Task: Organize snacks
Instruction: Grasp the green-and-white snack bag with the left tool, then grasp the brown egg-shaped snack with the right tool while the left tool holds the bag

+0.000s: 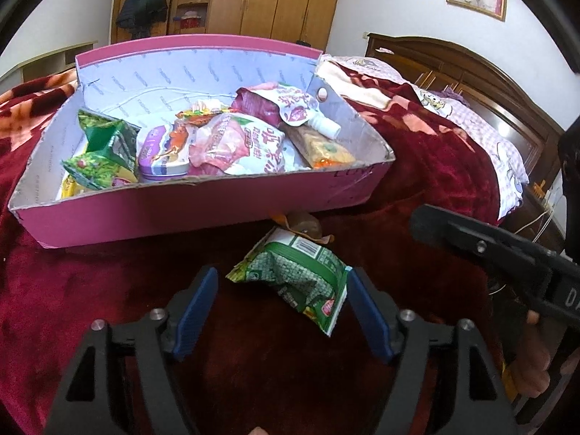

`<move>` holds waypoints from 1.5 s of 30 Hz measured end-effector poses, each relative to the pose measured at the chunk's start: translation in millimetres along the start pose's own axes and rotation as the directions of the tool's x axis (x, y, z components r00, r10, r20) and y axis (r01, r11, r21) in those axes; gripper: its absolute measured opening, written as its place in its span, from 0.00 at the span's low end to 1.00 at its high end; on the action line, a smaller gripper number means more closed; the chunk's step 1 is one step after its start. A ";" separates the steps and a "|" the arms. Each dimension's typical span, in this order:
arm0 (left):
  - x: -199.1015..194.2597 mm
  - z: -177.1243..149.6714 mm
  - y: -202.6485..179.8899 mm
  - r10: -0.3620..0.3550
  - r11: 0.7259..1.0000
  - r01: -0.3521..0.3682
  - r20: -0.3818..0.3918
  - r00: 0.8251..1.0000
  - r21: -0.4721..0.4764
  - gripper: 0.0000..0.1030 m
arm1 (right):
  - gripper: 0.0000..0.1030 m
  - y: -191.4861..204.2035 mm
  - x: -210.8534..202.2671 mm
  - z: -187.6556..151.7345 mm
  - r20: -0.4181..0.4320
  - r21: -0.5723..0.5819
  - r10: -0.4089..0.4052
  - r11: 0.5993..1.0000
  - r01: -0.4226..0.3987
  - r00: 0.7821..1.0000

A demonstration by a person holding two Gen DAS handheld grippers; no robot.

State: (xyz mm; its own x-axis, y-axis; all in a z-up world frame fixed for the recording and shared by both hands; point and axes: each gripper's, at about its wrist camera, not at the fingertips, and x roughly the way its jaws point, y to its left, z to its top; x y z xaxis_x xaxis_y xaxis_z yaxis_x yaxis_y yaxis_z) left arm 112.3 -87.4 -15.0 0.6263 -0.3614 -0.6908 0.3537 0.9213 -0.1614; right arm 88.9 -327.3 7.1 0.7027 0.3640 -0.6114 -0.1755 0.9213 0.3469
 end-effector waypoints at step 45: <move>-36.0 -13.2 69.5 0.162 0.979 -0.155 0.043 0.986 -0.133 0.56 | 0.47 13.7 21.5 -9.6 -0.053 0.009 0.018 1.000 -0.017 0.998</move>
State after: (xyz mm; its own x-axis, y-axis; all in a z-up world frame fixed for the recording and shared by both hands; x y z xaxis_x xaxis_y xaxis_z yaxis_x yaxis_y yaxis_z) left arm 105.1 -8.5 -10.6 0.7046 -0.2130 -0.6769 0.1565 0.9770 -0.1445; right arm 94.9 -305.5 -8.1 0.6622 0.3871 -0.6416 -0.1817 0.9137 0.3636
